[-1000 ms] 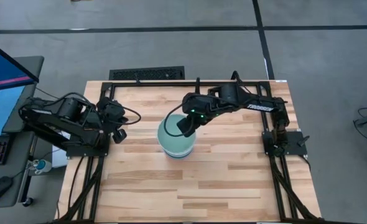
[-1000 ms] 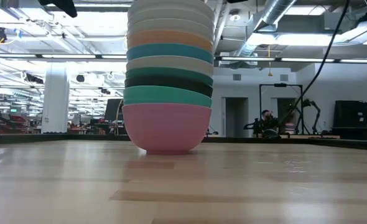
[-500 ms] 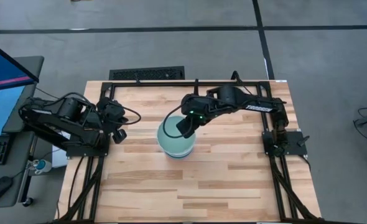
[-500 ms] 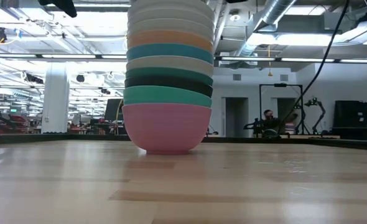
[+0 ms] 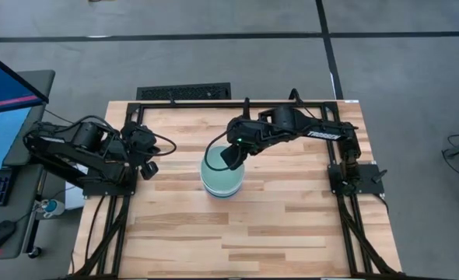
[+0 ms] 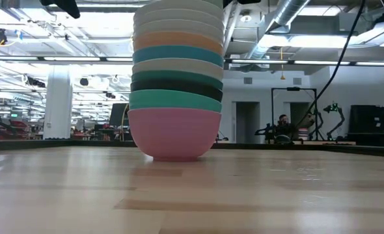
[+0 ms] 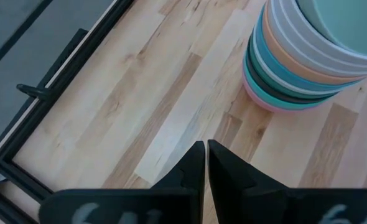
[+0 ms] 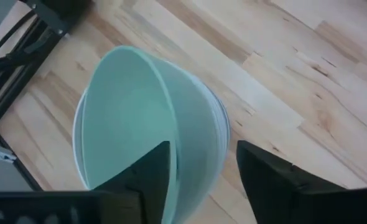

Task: Nest bowls inside each other
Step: Stack the light green bowl on the white bowl

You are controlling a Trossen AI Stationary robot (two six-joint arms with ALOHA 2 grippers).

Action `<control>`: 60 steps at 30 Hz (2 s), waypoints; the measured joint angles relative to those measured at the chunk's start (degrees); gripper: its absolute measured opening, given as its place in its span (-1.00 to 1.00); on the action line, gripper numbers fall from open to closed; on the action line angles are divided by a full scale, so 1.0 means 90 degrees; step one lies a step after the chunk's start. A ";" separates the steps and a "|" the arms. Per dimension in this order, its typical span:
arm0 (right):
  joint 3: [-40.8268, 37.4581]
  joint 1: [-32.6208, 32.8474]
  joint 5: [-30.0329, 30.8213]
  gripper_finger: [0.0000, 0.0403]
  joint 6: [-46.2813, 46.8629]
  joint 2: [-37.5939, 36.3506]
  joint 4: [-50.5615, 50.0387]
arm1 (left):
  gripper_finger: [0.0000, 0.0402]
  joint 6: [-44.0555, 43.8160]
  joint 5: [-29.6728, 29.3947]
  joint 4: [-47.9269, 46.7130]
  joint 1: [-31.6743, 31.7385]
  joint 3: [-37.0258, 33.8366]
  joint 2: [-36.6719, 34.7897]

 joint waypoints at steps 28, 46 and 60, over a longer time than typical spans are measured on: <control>-0.0131 0.0002 0.0155 -0.75 -0.0246 -0.0002 0.0068 | -0.95 0.0004 -0.0001 -0.0005 0.0000 0.0000 0.0000; -0.0471 0.0000 0.0154 -0.94 -0.0253 0.0007 0.0185 | -0.95 0.0002 -0.0009 -0.0002 0.0000 0.0000 0.0000; -0.0814 0.0032 0.0130 -0.88 -0.0199 -0.0009 0.0479 | -0.95 0.0001 -0.0009 -0.0002 0.0000 0.0000 -0.0002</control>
